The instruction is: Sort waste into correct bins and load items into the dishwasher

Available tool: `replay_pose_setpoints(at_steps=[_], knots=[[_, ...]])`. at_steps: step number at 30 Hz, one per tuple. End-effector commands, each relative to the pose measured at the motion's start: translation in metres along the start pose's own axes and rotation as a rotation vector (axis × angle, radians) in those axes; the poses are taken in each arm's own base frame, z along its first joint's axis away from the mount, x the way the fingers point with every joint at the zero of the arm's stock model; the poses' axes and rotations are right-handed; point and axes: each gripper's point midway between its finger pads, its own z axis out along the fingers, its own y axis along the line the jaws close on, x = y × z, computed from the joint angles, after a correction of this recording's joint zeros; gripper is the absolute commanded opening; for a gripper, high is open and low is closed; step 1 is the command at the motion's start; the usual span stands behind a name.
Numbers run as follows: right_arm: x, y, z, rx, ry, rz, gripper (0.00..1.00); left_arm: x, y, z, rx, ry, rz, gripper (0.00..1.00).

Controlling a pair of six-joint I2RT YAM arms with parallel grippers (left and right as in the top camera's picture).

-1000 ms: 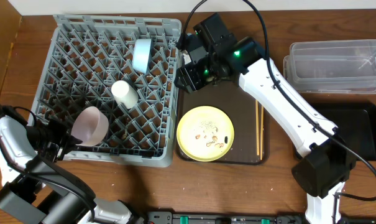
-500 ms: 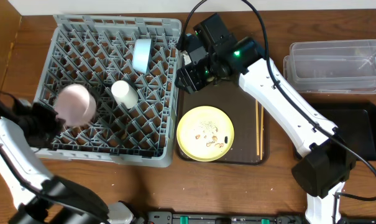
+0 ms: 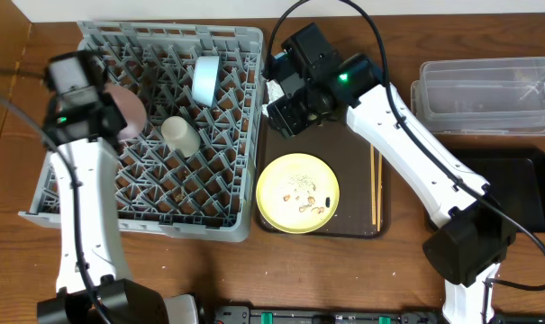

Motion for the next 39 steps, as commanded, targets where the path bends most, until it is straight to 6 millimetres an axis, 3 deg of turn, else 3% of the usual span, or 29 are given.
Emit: replay_pose_setpoints(at_steps=[1, 7, 15, 19, 26, 29, 39], knots=[[0.002, -0.029, -0.012, 0.081, 0.000, -0.017, 0.56, -0.032, 0.047, -0.024, -0.403, -0.108, 0.179, 0.08], [0.015, -0.071, -0.023, 0.118, 0.041, 0.026, 0.54, -0.031, 0.055, -0.017, -0.479, -0.069, 0.302, 0.08], [0.029, -0.126, -0.041, 0.165, 0.050, 0.143, 0.53, -0.003, 0.039, 0.024, -0.537, 0.089, 0.529, 0.08], [0.033, -0.142, -0.048, 0.180, 0.048, 0.178, 0.53, 0.009, 0.020, 0.043, -0.524, 0.134, 0.618, 0.07], [0.035, -0.152, -0.051, 0.189, 0.046, 0.198, 0.54, 0.025, 0.009, 0.069, -0.567, 0.220, 0.761, 0.08], [0.035, -0.151, -0.051, 0.187, 0.045, 0.197, 0.54, 0.021, 0.007, 0.075, -0.602, 0.212, 0.764, 0.08], [0.032, -0.142, -0.049, 0.133, 0.033, 0.196, 0.55, 0.018, -0.001, 0.077, -0.585, 0.187, 0.759, 0.08]])
